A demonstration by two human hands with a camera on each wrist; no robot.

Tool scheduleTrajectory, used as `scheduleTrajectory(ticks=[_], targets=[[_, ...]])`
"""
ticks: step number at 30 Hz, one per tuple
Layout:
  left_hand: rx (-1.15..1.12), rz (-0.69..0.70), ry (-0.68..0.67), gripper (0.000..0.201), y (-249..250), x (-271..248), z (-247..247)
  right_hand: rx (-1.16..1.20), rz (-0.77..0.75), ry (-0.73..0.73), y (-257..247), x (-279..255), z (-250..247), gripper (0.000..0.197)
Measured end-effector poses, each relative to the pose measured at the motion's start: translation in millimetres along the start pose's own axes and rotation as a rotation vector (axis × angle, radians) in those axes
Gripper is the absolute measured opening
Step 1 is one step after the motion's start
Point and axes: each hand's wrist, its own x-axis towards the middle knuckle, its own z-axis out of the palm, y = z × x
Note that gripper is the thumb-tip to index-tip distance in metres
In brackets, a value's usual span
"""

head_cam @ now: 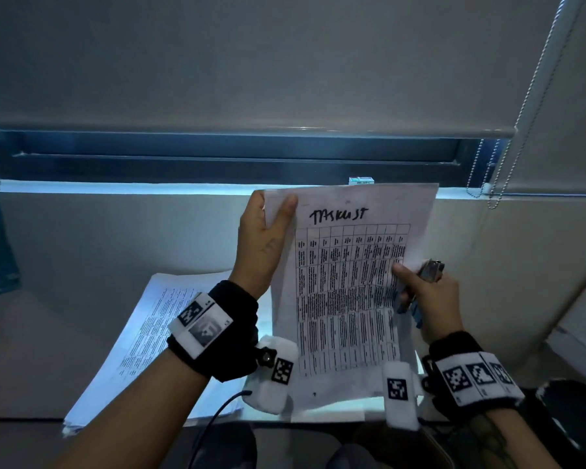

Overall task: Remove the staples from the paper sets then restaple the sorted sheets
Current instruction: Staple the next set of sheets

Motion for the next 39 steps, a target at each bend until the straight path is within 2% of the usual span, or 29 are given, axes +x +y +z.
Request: scheduleTrajectory(ticks=[2, 5, 7, 9, 12, 15, 17, 19, 21, 23, 25, 28, 31, 34, 35, 39], targets=[[-0.054, -0.160, -0.133, 0.038, -12.9, -8.8, -6.0, 0.024, -0.009, 0.022, -0.4, 1.0, -0.3, 0.024], [-0.103, -0.358, -0.359, 0.054, -47.7, -48.6, -18.0, 0.040, -0.003, 0.060, -0.7, 0.0, -0.7, 0.027], [-0.107, -0.406, -0.331, 0.071, -72.8, -71.9, -26.1, 0.055, 0.004, 0.077, -1.6, -1.8, 0.5, 0.031], [-0.110, -0.431, -0.215, 0.077, -87.3, -79.1, -33.0, 0.053, 0.035, 0.060, -5.0, -5.4, 2.8, 0.034], [-0.111, -0.427, -0.100, 0.068, -82.1, -66.6, -47.5, -0.059, 0.100, -0.101, -11.6, -13.3, 7.8, 0.023], [-0.148, -0.418, -0.072, 0.031, -62.9, -45.9, -73.8, -0.320, 0.251, -0.429, -6.1, -19.4, 15.4, 0.022], [-0.179, -0.461, -0.057, 0.022, -58.0, -34.5, -95.8, -0.476, 0.340, -0.634, -1.0, -29.9, 30.2, 0.021], [-0.179, -0.555, -0.078, 0.021, -57.6, -27.8, -119.3, -0.488, 0.383, -0.693, 2.2, -43.1, 53.2, 0.012], [-0.152, -0.673, -0.095, 0.020, -63.0, -22.6, -145.5, -0.409, 0.427, -0.695, 7.4, -55.0, 79.7, 0.019], [-0.089, -0.786, -0.068, 0.020, -72.3, -20.8, -177.7, -0.387, 0.464, -0.698, 18.1, -64.6, 107.2, 0.016], [0.089, -0.892, -0.025, 0.023, -84.6, -26.4, -208.9, -0.410, 0.503, -0.723, 34.9, -74.3, 130.3, 0.013], [0.462, -1.062, -0.112, 0.023, -104.1, -43.7, -239.2, -0.521, 0.562, -0.747, 62.9, -84.6, 157.8, 0.025], [0.790, -1.120, -0.296, 0.024, -121.3, -62.1, -257.9, -0.635, 0.592, -0.780, 83.1, -95.3, 174.8, 0.027], [0.873, -1.126, -0.380, 0.052, -136.7, -66.9, -275.7, -0.744, 0.611, -0.807, 91.7, -100.9, 183.2, 0.022], [0.887, -1.126, -0.380, 0.054, -133.7, -67.1, -275.2, -0.759, 0.604, -0.804, 92.1, -101.1, 185.2, 0.023], [0.950, -1.077, -0.325, 0.020, -117.5, -63.9, -265.4, -0.863, 0.533, -0.795, 90.1, -98.8, 191.3, 0.030]])
